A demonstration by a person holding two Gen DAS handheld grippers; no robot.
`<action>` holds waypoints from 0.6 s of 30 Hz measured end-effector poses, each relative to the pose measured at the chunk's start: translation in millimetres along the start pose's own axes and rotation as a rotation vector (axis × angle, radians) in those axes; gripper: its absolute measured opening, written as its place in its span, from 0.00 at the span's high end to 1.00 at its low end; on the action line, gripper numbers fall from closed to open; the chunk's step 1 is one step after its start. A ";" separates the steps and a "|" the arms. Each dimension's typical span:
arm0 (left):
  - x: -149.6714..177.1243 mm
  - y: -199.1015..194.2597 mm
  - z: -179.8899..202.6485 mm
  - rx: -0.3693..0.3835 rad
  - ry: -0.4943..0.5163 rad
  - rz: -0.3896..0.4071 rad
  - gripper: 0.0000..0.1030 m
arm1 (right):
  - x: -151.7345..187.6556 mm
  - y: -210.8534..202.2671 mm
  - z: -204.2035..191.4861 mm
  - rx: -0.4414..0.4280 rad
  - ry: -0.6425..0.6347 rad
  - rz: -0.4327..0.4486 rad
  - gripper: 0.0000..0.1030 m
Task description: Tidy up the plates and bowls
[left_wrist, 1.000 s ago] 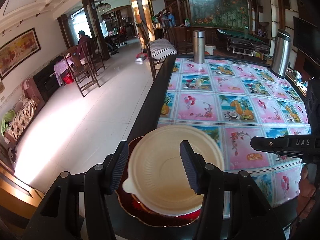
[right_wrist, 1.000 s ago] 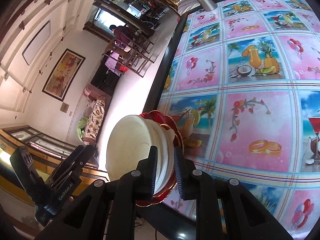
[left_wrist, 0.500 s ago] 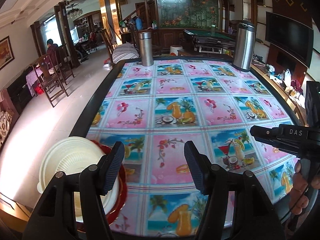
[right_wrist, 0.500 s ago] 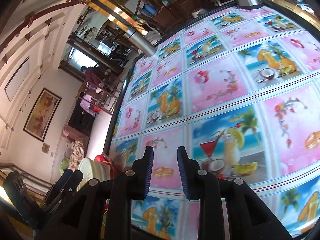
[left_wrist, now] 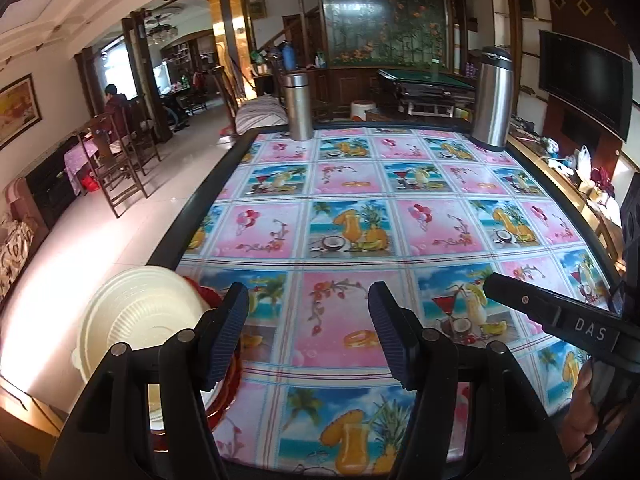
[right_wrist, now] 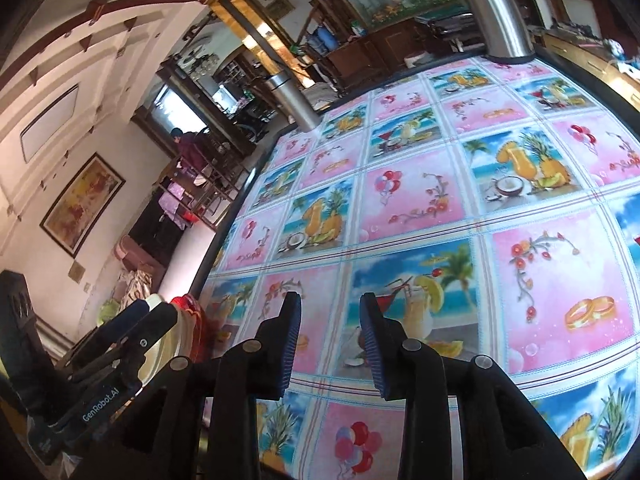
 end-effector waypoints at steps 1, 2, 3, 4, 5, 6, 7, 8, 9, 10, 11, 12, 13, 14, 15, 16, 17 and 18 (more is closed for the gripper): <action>2.7 -4.8 -9.5 -0.020 -0.016 0.012 0.40 | 2.9 0.7 -7.5 -0.017 -0.016 0.005 0.67; 5.4 -10.8 -19.1 -0.037 -0.035 0.026 0.37 | 5.7 1.0 -16.3 -0.034 -0.033 0.009 0.67; 7.5 -16.1 -29.8 -0.052 -0.056 0.041 0.33 | 8.8 1.2 -25.4 -0.051 -0.055 0.013 0.67; 10.5 -22.1 -41.1 -0.071 -0.081 0.056 0.31 | 11.5 1.1 -35.2 -0.066 -0.080 0.018 0.67; 13.6 -28.2 -52.0 -0.092 -0.107 0.071 0.26 | 14.6 0.3 -46.0 -0.079 -0.108 0.026 0.67; 16.6 -34.8 -62.9 -0.112 -0.131 0.085 0.24 | 18.0 -1.0 -57.6 -0.093 -0.137 0.035 0.67; 20.2 -40.2 -71.9 -0.128 -0.151 0.099 0.23 | 21.9 -2.9 -69.7 -0.108 -0.165 0.046 0.67; 23.1 -46.7 -81.3 -0.142 -0.169 0.112 0.23 | 26.3 -5.6 -82.3 -0.122 -0.190 0.057 0.67; 25.9 -52.4 -90.1 -0.159 -0.186 0.122 0.21 | 30.6 -7.8 -94.4 -0.134 -0.210 0.070 0.67; 28.8 -57.5 -97.5 -0.175 -0.200 0.131 0.20 | 34.9 -9.9 -106.3 -0.144 -0.228 0.085 0.67; 31.3 -62.6 -104.6 -0.184 -0.211 0.139 0.20 | 39.4 -11.7 -118.1 -0.153 -0.247 0.100 0.67; 34.5 -68.0 -111.3 -0.190 -0.223 0.146 0.20 | 43.4 -12.7 -130.0 -0.159 -0.267 0.113 0.65; 37.4 -73.2 -117.8 -0.198 -0.235 0.152 0.20 | 48.2 -13.3 -141.9 -0.161 -0.286 0.121 0.64; 40.0 -77.5 -123.8 -0.205 -0.245 0.158 0.20 | 52.7 -12.7 -152.9 -0.163 -0.304 0.125 0.64; 42.2 -81.8 -128.9 -0.212 -0.252 0.163 0.19 | 57.1 -11.8 -163.5 -0.169 -0.319 0.124 0.64; 44.4 -86.2 -133.5 -0.220 -0.259 0.171 0.19 | 61.1 -10.6 -173.1 -0.180 -0.333 0.120 0.64; 46.8 -90.0 -137.7 -0.226 -0.266 0.178 0.19 | 65.0 -9.5 -182.0 -0.189 -0.347 0.115 0.64; 48.9 -93.9 -141.8 -0.229 -0.273 0.184 0.19 | 68.6 -9.2 -190.2 -0.195 -0.357 0.113 0.64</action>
Point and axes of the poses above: each gripper's, at about its wrist camera, not at the fingertips, and y roughly the way its jaws point, z to its right, x to its underside, the point moved 2 cm from there along y, roughly the way its jaws point, and after that the axes turned 11 degrees about x, right-handed, at the moved point
